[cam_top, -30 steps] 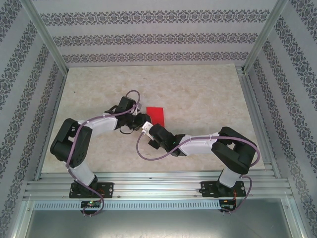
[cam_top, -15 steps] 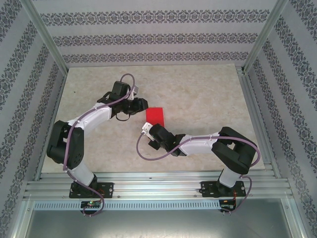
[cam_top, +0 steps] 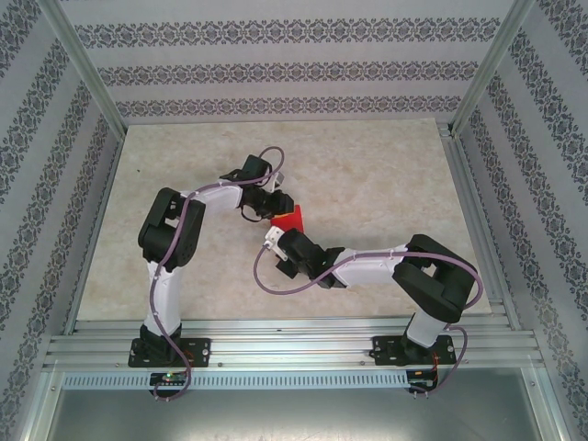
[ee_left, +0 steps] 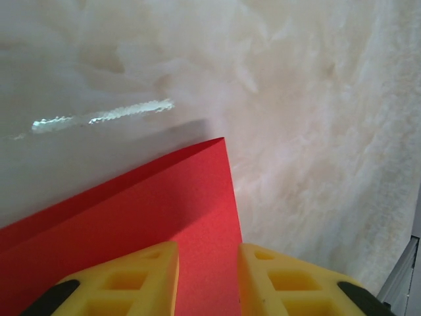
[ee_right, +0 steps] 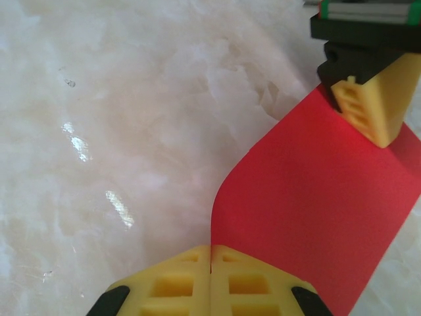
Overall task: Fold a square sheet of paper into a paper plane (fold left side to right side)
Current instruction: Third fold the triangle at the center of the table.
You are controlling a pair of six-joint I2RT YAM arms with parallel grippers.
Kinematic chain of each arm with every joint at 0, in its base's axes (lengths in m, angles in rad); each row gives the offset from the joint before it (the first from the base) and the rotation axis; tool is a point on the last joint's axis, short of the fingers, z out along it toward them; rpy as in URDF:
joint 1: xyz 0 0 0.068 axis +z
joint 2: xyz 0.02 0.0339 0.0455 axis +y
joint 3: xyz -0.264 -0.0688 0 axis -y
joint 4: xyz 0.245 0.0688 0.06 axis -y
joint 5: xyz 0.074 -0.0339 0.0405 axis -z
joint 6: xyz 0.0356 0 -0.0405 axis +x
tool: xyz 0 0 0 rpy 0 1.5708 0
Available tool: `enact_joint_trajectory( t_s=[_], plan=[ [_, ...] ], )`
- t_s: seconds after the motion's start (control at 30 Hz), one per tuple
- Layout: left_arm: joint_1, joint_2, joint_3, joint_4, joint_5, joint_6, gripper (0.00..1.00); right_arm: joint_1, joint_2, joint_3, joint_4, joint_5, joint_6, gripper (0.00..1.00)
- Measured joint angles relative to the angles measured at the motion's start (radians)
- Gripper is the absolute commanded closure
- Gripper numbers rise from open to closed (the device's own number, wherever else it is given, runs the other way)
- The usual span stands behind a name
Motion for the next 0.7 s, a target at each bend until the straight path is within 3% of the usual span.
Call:
enact_joint_trajectory(
  t_s=[0.3,0.7],
  plan=[
    [-0.006,0.028,0.014,-0.028,-0.011,0.031,0.72,-0.063,0.000,0.000,-0.010,-0.125,0.046,1.00],
    [-0.021,0.039,0.028,-0.030,-0.024,0.055,0.74,-0.278,0.006,0.076,-0.087,-0.436,0.193,1.00]
  ],
)
